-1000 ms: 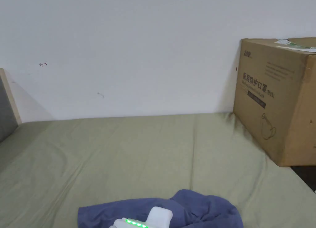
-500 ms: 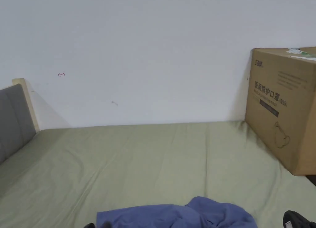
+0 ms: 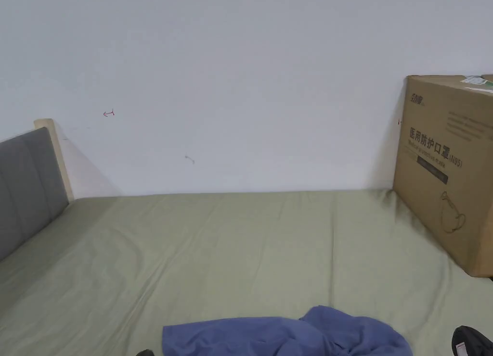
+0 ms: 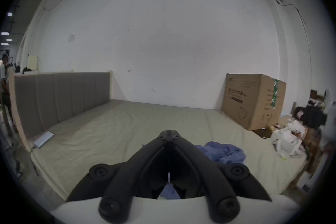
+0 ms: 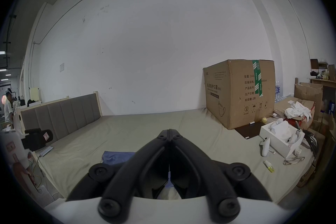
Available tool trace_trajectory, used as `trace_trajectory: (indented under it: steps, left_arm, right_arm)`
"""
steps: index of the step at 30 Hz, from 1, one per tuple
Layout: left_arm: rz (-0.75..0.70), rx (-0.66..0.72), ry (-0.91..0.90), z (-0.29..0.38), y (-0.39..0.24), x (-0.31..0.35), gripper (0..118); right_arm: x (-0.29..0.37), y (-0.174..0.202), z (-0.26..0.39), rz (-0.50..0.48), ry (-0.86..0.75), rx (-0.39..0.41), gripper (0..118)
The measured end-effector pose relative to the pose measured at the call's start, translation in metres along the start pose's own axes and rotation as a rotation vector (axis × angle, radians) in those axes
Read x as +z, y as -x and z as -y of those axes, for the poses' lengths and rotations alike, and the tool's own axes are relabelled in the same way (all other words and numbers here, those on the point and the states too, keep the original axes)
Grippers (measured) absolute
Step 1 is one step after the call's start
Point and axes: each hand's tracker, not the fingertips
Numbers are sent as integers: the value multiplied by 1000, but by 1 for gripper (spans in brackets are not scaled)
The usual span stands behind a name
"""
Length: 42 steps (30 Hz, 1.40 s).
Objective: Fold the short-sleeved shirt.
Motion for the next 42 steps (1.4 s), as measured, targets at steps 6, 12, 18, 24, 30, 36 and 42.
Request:
trace_trajectory:
  steps: [6,12,18,24,30,36,42]
  left_arm:
    - [80,48,170,-91,30,-110,0]
    - [91,-38,801,-58,90,-290,0]
    - [-13,-22,954,32,130,-379,70]
    - [-75,19,1005,94,144,-413,116]
    - [-84,-167,993,113,137,-413,92]
    - [44,-385,974,101,68,-384,3]
    - [60,-220,854,55,94,-358,3]
  right_arm:
    - [-13,-3,-12,-30,28,6,0]
    - [-38,-7,4,-70,114,32,0]
    - [-72,-13,33,-59,244,28,0]
    - [-98,-19,53,-50,330,55,0]
    - [-107,-19,67,-46,377,50,0]
    - [-151,-47,48,-44,345,130,0]
    - [-299,-96,17,-177,785,-85,31]
